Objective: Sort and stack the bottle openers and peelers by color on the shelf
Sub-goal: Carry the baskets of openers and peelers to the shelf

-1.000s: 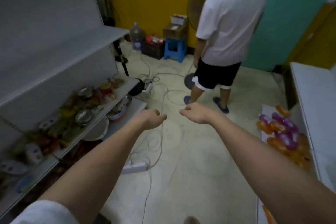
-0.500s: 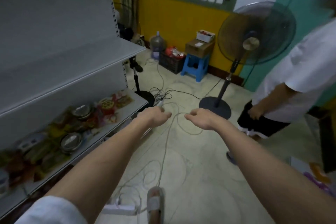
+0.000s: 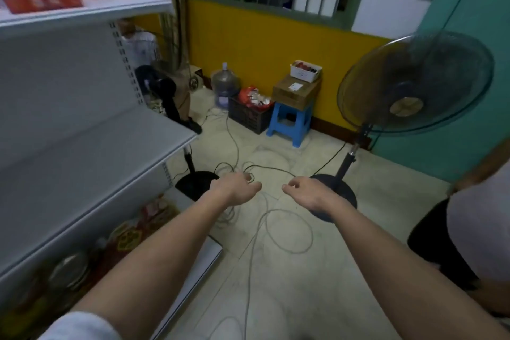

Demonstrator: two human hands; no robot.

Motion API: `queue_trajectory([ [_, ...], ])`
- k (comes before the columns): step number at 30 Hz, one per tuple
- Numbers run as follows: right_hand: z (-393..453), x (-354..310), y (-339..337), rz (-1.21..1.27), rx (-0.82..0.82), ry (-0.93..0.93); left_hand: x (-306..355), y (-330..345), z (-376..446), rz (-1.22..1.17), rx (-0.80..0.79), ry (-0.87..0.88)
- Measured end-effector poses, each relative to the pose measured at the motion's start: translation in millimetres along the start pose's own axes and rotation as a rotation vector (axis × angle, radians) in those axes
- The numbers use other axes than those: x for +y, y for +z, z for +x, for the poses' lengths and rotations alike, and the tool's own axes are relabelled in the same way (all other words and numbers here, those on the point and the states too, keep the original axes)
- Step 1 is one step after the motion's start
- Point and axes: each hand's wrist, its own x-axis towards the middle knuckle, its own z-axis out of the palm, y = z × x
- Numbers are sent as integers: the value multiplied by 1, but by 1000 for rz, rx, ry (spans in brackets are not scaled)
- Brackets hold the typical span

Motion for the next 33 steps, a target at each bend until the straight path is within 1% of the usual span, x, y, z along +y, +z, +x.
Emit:
queue_trajectory([
  [4,85,11,-44,23,31,-36,22,-30,90,1,21,8],
  [7,153,23,-85,12,42,-45,47,-54,159,-12,25,-20],
  [10,226,36,-127,8,50,-62,76,-82,227,-28,72,-50],
  [12,270,41,-160,-7,28,-74,96,-105,266,-31,73,-66],
  [14,306,42,-195,-24,9,-85,116,-131,300,-15,74,-63],
  [20,408,24,-292,-75,52,-111,164,-212,394,-17,138,6],
  [24,466,6,-338,-73,99,-148,185,-246,468,2,147,21],
  [27,516,2,-365,-49,123,-141,200,-265,529,1,134,44],
  [33,644,16,-402,-46,94,-27,216,-293,673,-3,84,119],
])
